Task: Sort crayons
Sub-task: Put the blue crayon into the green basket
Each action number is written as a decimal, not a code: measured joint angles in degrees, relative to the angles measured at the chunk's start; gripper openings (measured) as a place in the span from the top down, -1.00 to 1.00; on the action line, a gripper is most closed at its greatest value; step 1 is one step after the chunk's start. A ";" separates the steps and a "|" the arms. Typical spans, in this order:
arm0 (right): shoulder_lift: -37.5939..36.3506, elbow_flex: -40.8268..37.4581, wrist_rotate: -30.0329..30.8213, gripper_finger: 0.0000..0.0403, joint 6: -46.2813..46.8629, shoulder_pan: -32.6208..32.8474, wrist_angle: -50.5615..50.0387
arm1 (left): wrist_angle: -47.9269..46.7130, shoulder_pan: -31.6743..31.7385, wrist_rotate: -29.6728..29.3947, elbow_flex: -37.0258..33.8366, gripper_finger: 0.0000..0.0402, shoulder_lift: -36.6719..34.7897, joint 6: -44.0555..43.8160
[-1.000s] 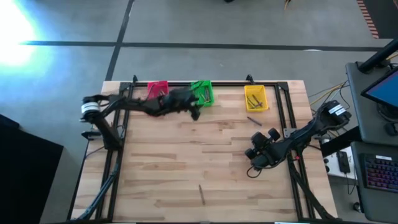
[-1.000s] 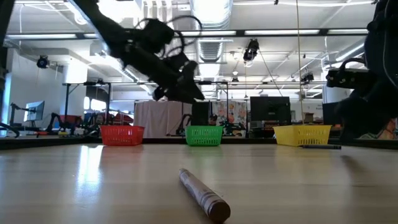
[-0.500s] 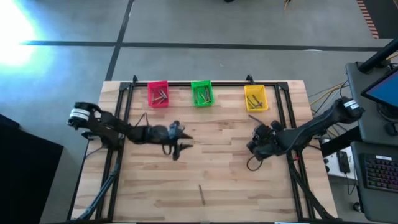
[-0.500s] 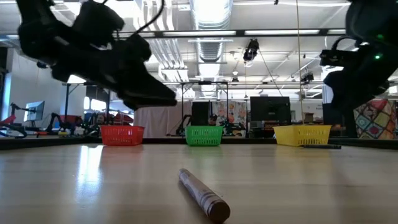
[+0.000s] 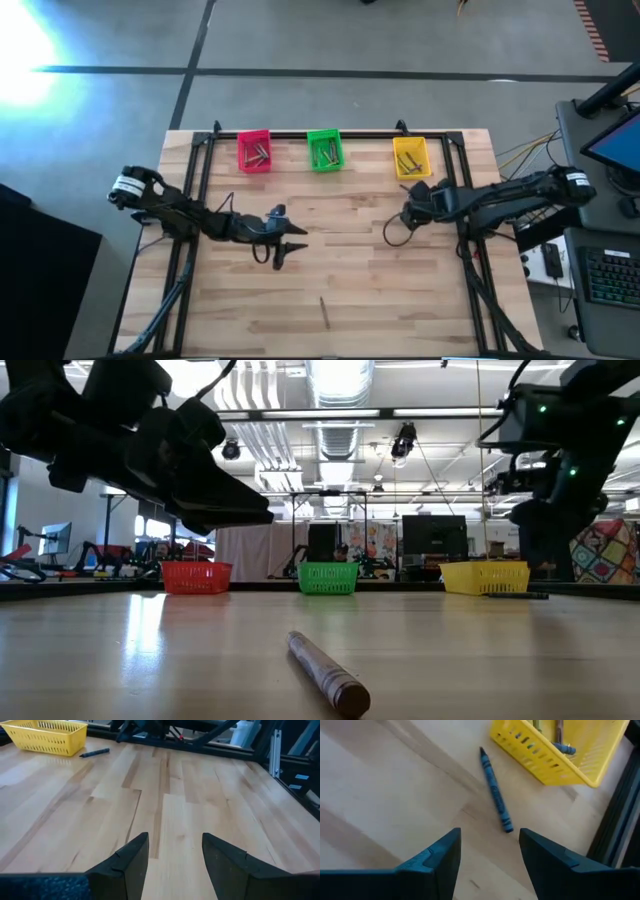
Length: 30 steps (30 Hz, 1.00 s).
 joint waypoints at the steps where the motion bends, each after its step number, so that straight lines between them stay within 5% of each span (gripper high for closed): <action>1: -0.03 -0.26 -0.57 0.04 -1.35 -1.22 0.38 | -0.01 -0.01 0.00 0.00 0.16 0.00 0.16; 10: 0.94 -3.36 -10.56 0.04 -12.20 -13.79 12.46 | -0.04 0.05 0.00 0.00 0.16 0.00 0.90; 20: 5.64 -3.66 -11.56 0.06 -19.70 -22.17 13.21 | -0.13 0.05 0.00 0.00 0.16 0.02 0.90; 30: 12.28 -3.52 -22.39 0.42 -27.60 -30.71 18.99 | -0.48 0.03 0.00 0.00 0.16 0.04 0.80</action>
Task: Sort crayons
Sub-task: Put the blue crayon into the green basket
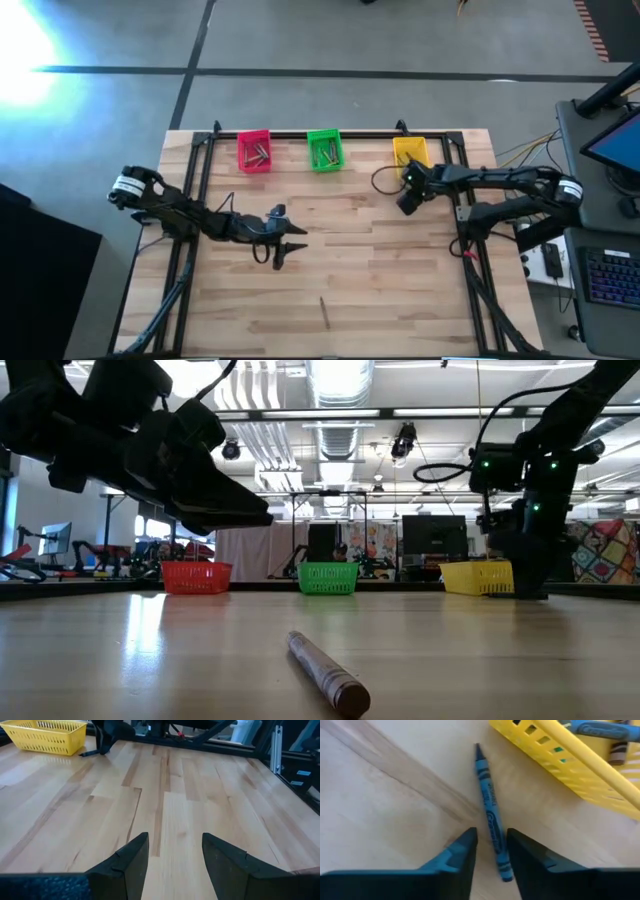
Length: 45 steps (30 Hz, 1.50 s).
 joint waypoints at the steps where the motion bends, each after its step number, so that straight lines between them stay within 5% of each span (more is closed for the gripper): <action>1: 0.37 0.01 -0.84 0.48 -0.27 -0.65 0.15 | -0.15 0.00 0.00 0.00 0.16 0.00 -0.30; 8: 0.61 0.03 -4.36 0.91 -0.89 -1.19 0.47 | -0.54 0.00 0.00 0.00 0.16 0.02 -0.56; 26: -0.21 8.19 -8.27 0.94 6.22 14.33 8.02 | -0.85 0.00 0.00 0.00 0.16 0.02 -0.58; 37: 17.32 19.45 -5.21 0.94 2.78 13.61 36.87 | -0.80 0.00 0.02 0.22 0.16 0.02 -0.82; 45: 28.20 35.79 3.19 0.94 -0.79 10.98 33.96 | -2.63 -0.20 1.01 0.01 0.16 0.02 -1.31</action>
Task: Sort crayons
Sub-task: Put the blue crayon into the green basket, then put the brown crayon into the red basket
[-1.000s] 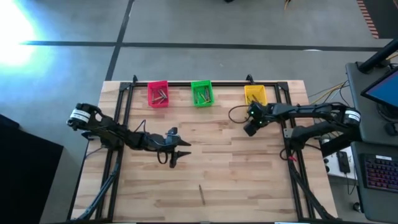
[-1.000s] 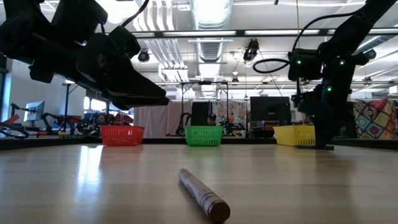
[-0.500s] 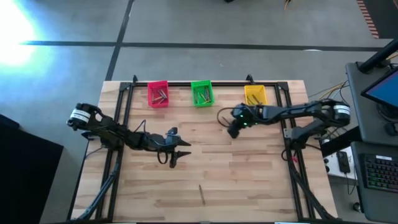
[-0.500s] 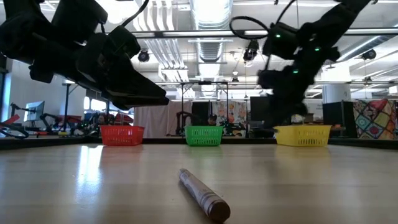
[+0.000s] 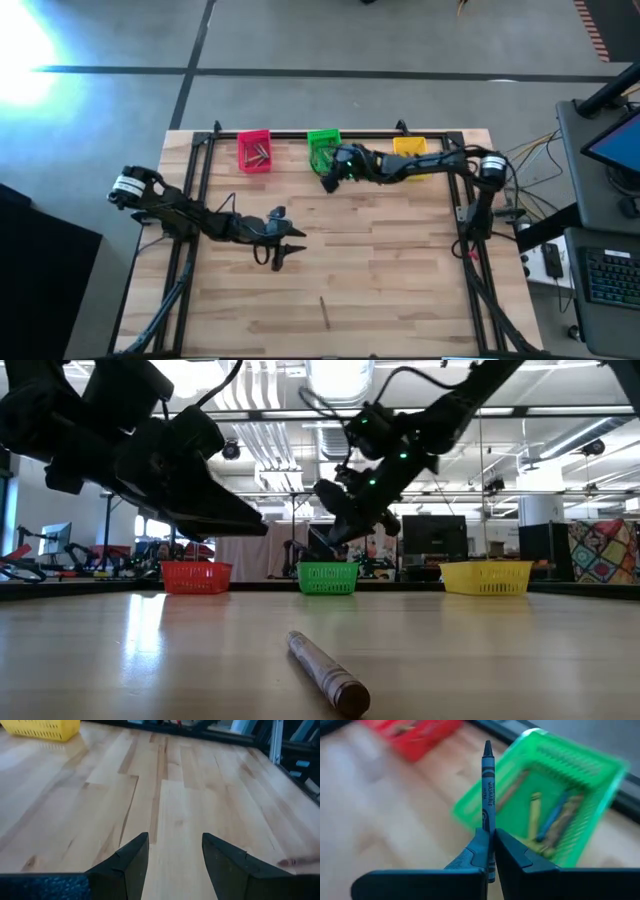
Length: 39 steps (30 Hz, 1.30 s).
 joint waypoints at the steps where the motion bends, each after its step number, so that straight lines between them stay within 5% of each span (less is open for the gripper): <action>1: 1.02 2.11 0.90 0.94 0.06 -0.68 -1.91 | -0.64 -0.02 0.08 -0.04 0.16 0.00 0.02; 5: 4.16 8.86 2.10 0.83 -0.71 -3.63 -8.26 | -2.39 -0.24 0.09 -0.07 0.16 0.00 0.03; 9: 6.05 12.51 -0.91 0.50 -1.75 -5.59 -11.13 | -2.60 -0.51 0.11 -0.07 0.16 0.00 0.22; 17: 2.85 10.69 -1.90 -0.08 -2.97 -4.07 -12.65 | -2.40 -0.85 0.08 -0.07 0.16 0.00 0.32; 28: -12.92 1.95 -1.36 -0.10 -4.36 5.40 -10.55 | -2.58 -2.60 -0.41 -0.07 0.30 0.00 0.95; 39: -28.68 8.94 -5.73 -0.12 -9.19 5.43 -11.86 | -2.36 -2.58 -0.57 0.42 0.37 0.00 1.54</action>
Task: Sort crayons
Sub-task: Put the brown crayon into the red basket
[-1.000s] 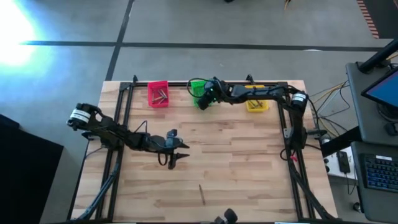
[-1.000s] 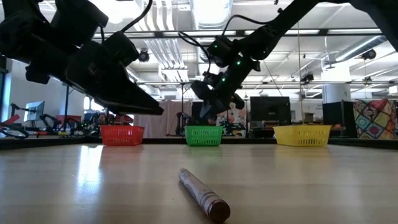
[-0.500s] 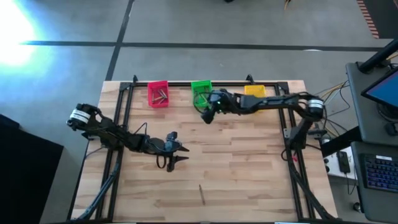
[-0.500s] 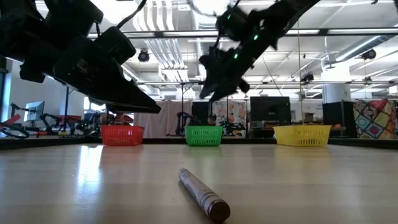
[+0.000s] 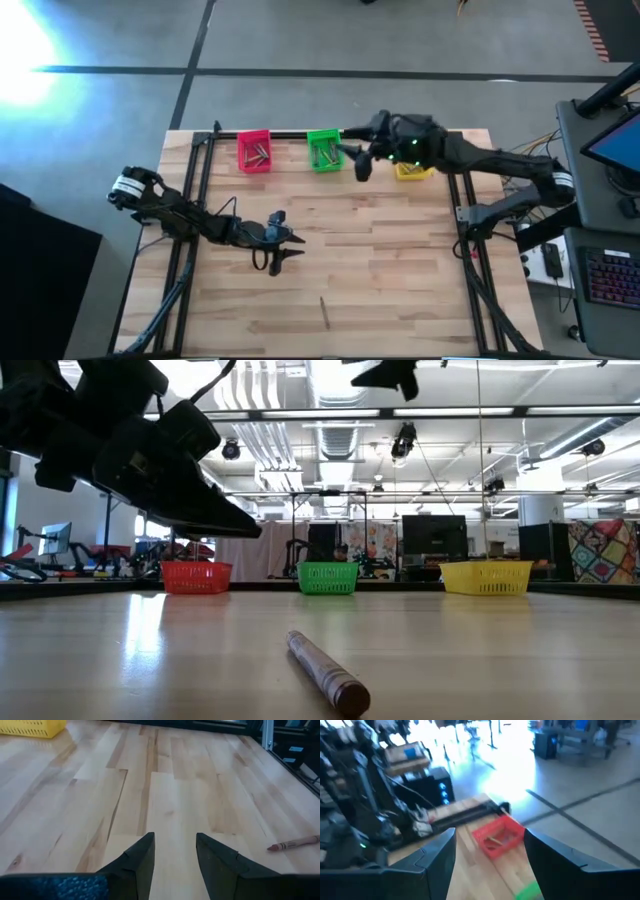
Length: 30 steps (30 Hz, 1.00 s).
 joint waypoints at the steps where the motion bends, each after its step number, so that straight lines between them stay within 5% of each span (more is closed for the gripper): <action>1: -0.22 0.79 -0.01 -0.11 -0.41 -0.17 -1.89 | 0.06 0.00 0.00 0.05 0.37 0.00 0.00; 5: 0.54 2.07 -0.11 0.12 -0.98 -0.14 -10.56 | -0.02 0.00 -0.01 0.12 0.37 0.00 -0.41; 12: 2.26 6.25 -8.63 0.90 -9.22 -0.49 -17.85 | -0.22 0.00 0.00 0.12 0.37 0.00 -0.66; 17: 3.17 15.08 -8.70 0.70 -10.36 -2.14 -27.26 | -0.34 0.00 0.03 0.12 0.37 0.00 -1.05; 25: 7.18 23.94 -8.51 -0.12 -10.84 -4.62 -41.33 | -0.55 0.00 0.07 0.12 0.37 0.00 -1.05; 27: 8.96 26.43 -7.17 -0.07 -10.89 -4.81 -46.98 | -0.68 0.04 0.09 0.12 0.37 0.00 -1.05; 30: 10.92 27.49 -6.10 0.35 -11.28 -5.06 -50.02 | -0.67 0.04 0.09 0.12 0.37 0.00 -1.05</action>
